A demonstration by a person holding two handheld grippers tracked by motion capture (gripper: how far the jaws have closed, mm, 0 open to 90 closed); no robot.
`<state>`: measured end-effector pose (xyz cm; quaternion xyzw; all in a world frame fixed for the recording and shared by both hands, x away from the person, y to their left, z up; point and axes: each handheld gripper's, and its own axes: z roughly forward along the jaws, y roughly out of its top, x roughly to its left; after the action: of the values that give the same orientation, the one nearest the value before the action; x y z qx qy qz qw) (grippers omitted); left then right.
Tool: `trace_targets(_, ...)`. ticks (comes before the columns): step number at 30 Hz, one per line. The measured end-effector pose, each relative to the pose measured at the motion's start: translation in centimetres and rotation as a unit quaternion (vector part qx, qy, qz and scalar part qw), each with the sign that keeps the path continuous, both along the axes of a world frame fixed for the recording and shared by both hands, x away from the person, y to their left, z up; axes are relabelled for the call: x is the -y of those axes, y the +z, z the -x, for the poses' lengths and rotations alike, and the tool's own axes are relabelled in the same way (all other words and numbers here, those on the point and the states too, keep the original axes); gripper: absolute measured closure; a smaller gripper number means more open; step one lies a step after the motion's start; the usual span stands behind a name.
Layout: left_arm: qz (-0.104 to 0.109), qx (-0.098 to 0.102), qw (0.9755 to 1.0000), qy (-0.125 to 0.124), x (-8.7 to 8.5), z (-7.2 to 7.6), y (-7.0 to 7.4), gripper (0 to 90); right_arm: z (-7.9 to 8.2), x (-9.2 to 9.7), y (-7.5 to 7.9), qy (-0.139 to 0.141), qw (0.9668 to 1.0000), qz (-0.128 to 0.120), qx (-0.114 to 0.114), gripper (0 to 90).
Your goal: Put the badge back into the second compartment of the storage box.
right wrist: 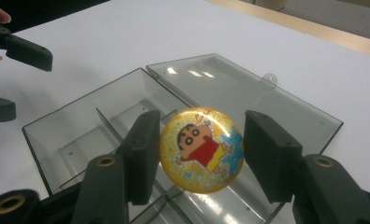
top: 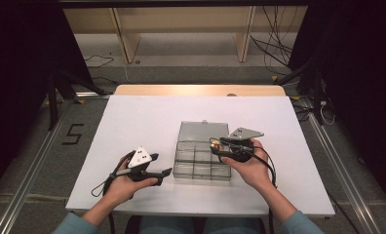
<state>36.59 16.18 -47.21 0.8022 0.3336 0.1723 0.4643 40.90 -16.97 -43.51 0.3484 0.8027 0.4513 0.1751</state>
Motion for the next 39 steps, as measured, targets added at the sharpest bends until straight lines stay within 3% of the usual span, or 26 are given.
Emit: trace_targets(39,0.000,-0.002,1.0000,0.000,0.0,0.0,0.0,25.6,-1.2,-2.4,-0.6,0.019,0.9997,0.012,-0.013,47.8)
